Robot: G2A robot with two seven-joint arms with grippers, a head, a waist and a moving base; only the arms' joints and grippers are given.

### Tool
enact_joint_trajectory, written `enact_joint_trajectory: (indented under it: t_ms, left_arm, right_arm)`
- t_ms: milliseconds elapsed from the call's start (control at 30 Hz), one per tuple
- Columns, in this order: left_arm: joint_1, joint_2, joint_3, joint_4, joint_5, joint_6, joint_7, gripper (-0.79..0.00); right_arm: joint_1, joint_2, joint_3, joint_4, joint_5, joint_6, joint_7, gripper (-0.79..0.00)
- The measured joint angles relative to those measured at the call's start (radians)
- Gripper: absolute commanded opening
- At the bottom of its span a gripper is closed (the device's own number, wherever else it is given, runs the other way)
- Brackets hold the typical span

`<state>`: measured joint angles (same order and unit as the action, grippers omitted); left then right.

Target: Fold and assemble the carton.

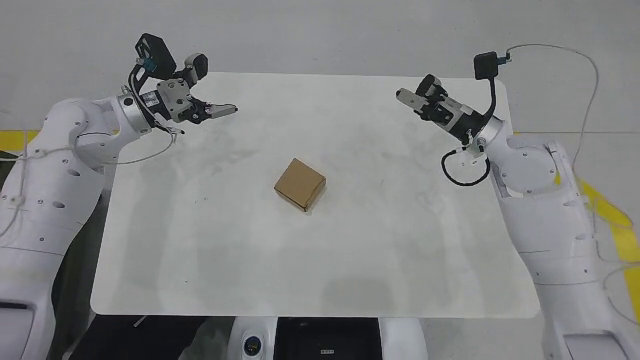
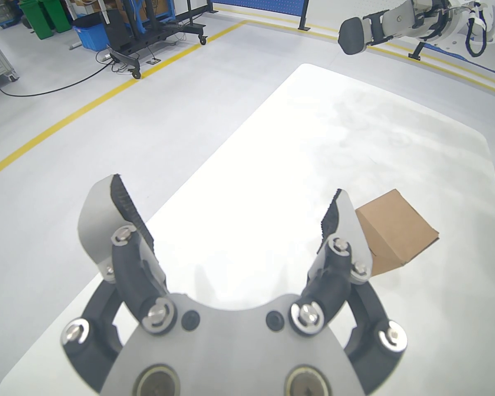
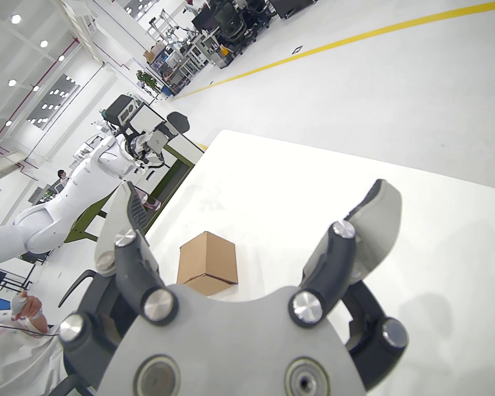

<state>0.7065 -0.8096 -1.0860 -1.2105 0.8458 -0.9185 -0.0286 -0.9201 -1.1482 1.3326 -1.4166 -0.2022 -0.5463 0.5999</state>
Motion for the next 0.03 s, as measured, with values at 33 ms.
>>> enact_joint_trajectory:
  t_ms: [33]
  left_arm:
    - [0.0,0.0,0.0,0.0,0.0,0.0,0.0,0.0]
  right_arm:
    - [0.0,0.0,0.0,0.0,0.0,0.0,0.0,0.0]
